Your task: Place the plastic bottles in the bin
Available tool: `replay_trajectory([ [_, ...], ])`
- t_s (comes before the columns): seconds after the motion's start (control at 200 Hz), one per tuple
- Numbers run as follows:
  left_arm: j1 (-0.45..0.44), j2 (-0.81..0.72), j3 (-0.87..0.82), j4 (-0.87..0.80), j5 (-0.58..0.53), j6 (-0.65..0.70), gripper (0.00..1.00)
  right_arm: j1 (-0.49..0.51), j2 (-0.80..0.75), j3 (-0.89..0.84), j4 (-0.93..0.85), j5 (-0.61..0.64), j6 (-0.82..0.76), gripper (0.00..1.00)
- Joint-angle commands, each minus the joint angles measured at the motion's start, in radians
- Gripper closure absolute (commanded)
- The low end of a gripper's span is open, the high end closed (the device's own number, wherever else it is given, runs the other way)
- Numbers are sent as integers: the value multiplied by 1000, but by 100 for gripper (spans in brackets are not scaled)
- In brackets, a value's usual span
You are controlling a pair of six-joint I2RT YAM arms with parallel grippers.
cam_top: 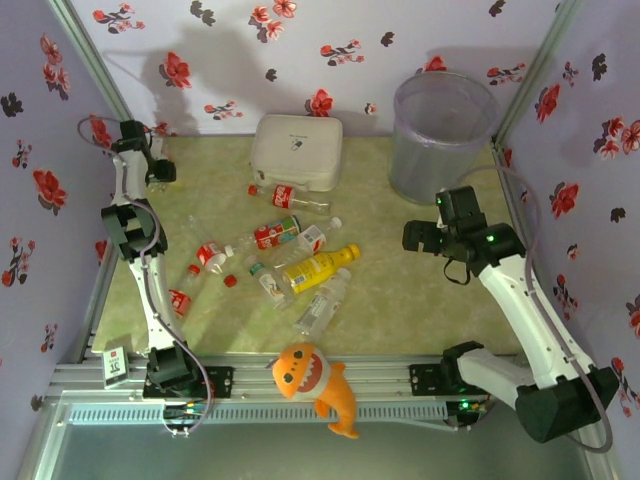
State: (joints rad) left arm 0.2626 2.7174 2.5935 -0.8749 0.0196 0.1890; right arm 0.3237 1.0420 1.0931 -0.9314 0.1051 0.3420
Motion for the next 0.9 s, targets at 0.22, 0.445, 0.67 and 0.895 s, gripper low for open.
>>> replay_trajectory([
  [0.22, -6, -81, -101, -10, 15, -46, 62, 8, -61, -11, -26, 23, 2, 1],
  [0.445, -45, -408, -521, 128, 24, -157, 66, 8, -80, 10, -1, 5, -11, 1],
  [0.67, -119, -889, -1144, 430, 28, -373, 69, 18, -66, 49, 71, -117, 32, 2],
  [0.895, -362, -1201, -1430, 499, 52, -479, 73, 77, 3, 52, 278, -283, 115, 4],
])
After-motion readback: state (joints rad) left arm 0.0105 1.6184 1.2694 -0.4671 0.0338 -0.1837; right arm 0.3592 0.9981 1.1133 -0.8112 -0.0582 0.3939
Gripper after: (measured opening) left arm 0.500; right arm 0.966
